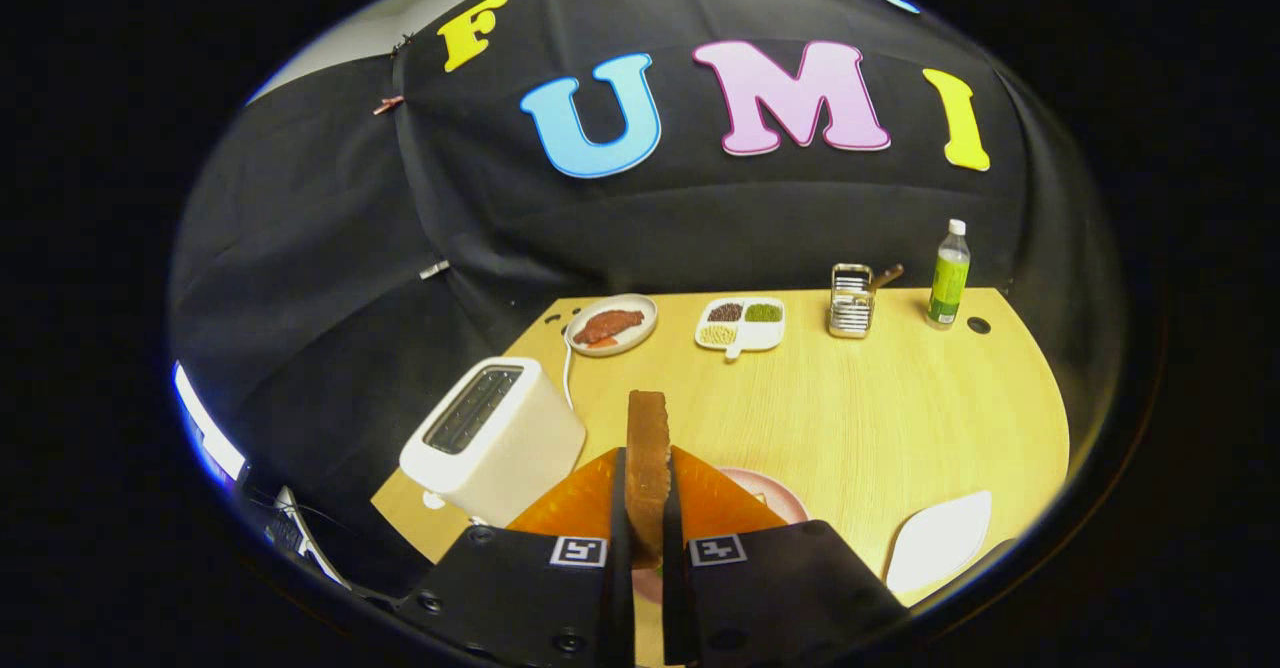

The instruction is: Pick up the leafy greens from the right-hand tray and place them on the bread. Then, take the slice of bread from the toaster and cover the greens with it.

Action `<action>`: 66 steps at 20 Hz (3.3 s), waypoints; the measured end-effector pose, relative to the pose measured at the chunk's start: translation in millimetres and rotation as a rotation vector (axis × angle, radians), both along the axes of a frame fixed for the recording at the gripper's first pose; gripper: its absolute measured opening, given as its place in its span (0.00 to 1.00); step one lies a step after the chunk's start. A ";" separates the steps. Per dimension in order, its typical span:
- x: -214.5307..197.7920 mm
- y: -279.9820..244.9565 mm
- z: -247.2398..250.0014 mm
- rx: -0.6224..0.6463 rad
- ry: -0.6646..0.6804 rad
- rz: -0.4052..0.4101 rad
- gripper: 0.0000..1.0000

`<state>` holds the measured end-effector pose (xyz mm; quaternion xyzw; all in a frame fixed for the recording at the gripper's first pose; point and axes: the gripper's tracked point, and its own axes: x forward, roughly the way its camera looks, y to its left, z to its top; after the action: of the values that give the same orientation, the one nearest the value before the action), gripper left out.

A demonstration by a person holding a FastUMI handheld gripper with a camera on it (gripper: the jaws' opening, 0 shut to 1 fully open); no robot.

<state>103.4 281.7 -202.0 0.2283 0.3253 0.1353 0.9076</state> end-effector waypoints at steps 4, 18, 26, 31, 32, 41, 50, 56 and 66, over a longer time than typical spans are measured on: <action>-11.3 16.1 -40.1 0.014 0.054 0.021 0.15; -5.4 1.9 -145.7 -0.015 0.231 -0.070 0.15; -14.0 -7.5 -172.0 -0.132 0.236 -0.032 0.24; -16.4 -26.9 -181.3 -0.207 0.260 -0.062 0.65; -15.7 -28.7 -180.0 -0.211 0.258 -0.064 0.74; -5.8 -69.2 -113.6 -0.222 0.059 -0.113 1.00; -30.7 -136.4 33.3 -0.306 -0.232 -0.155 1.00; -57.5 -166.2 110.0 -0.352 -0.332 -0.191 0.98; -92.9 -145.5 208.6 -0.448 -0.525 -0.188 0.98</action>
<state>10.5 136.2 6.6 0.0098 0.0802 0.0307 0.9963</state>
